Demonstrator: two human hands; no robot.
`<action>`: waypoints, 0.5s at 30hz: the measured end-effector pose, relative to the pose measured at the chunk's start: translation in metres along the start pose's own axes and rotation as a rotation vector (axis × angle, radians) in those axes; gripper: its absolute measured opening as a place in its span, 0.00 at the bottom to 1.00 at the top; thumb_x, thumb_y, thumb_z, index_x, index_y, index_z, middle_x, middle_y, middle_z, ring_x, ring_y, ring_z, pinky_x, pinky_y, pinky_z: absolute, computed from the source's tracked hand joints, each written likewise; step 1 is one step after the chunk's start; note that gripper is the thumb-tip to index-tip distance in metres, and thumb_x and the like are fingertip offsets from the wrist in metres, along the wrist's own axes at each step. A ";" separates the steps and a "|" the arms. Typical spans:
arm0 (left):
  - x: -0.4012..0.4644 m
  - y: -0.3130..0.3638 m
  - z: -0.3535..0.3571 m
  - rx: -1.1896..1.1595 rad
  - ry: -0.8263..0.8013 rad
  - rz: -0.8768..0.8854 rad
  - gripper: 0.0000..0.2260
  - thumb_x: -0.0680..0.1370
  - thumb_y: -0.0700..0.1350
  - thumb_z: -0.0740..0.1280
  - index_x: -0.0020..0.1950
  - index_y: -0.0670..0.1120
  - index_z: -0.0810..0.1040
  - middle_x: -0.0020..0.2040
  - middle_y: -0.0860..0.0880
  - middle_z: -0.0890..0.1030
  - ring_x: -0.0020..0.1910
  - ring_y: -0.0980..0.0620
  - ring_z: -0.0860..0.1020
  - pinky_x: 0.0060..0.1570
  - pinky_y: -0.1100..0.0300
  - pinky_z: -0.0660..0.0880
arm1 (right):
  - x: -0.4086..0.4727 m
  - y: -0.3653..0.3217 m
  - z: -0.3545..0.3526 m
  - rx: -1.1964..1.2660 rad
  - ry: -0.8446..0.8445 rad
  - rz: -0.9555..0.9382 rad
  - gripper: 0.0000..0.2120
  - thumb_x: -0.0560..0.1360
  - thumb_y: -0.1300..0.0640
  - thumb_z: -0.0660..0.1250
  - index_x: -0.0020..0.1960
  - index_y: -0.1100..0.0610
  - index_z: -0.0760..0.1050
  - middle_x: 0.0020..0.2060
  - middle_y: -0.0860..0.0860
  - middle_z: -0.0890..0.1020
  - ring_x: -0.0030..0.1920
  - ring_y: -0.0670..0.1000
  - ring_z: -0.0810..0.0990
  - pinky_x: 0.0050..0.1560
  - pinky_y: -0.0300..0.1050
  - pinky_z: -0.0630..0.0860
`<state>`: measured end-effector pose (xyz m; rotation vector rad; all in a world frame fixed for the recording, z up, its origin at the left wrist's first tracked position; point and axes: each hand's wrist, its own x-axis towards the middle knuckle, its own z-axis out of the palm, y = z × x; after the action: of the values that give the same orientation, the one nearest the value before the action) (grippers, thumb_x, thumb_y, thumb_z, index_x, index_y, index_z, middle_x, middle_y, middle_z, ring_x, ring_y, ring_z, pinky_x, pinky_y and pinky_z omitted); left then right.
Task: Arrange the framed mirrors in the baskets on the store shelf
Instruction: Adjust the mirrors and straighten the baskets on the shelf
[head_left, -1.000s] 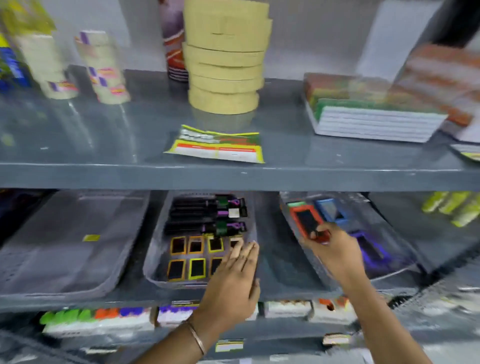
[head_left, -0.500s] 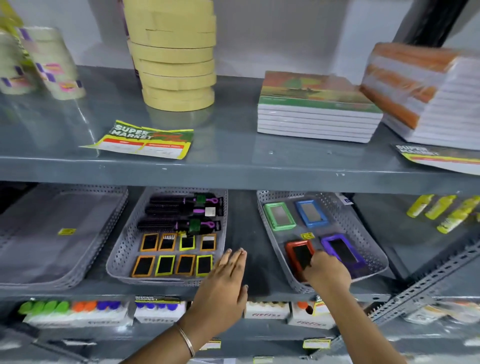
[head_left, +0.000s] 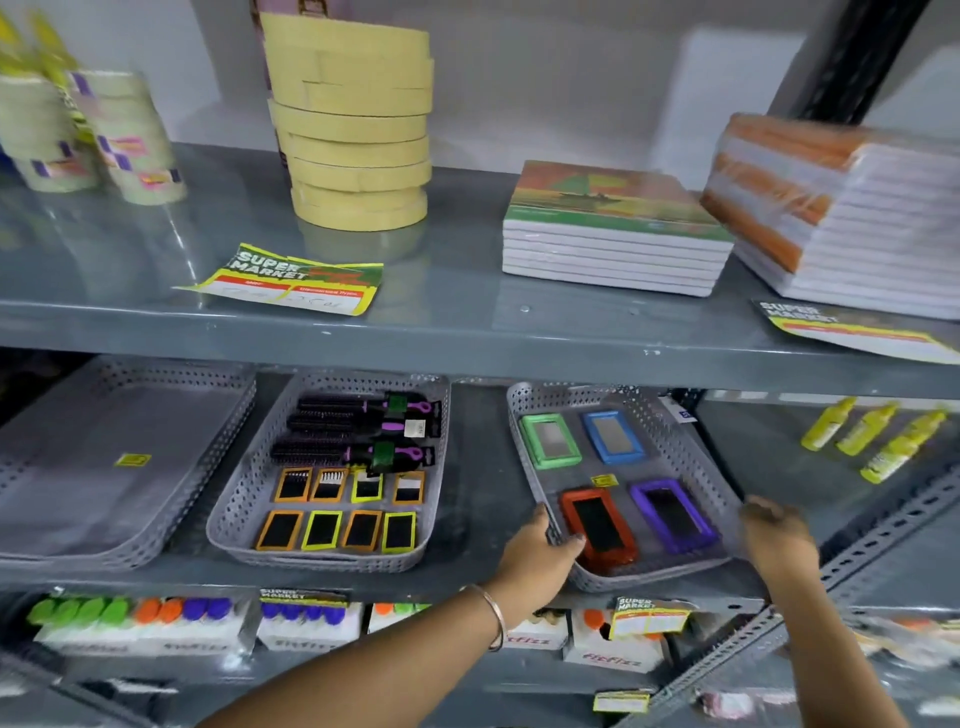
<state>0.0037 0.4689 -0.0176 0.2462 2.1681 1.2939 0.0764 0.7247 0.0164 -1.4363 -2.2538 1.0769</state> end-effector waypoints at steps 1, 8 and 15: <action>0.003 0.004 0.003 -0.026 0.016 -0.004 0.26 0.78 0.50 0.66 0.75 0.52 0.64 0.64 0.53 0.78 0.58 0.55 0.77 0.51 0.65 0.75 | 0.001 0.005 -0.001 0.019 -0.004 -0.006 0.14 0.77 0.62 0.61 0.61 0.60 0.77 0.60 0.60 0.80 0.59 0.64 0.77 0.58 0.50 0.70; 0.035 0.002 -0.017 -0.041 0.058 -0.020 0.21 0.78 0.38 0.59 0.71 0.48 0.69 0.56 0.46 0.80 0.45 0.51 0.80 0.31 0.64 0.72 | -0.035 0.022 0.001 0.054 0.055 -0.106 0.17 0.77 0.62 0.60 0.64 0.56 0.76 0.44 0.61 0.82 0.33 0.58 0.77 0.35 0.49 0.73; 0.048 0.001 -0.028 -0.086 0.027 0.006 0.21 0.79 0.36 0.58 0.71 0.48 0.71 0.56 0.44 0.80 0.48 0.45 0.80 0.33 0.63 0.70 | -0.056 0.023 -0.002 0.088 0.014 -0.246 0.16 0.78 0.67 0.58 0.64 0.61 0.75 0.45 0.66 0.82 0.48 0.69 0.80 0.46 0.57 0.79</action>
<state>-0.0517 0.4697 -0.0260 0.2017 2.1301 1.3977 0.1196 0.6823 0.0110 -1.0951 -2.2701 1.0675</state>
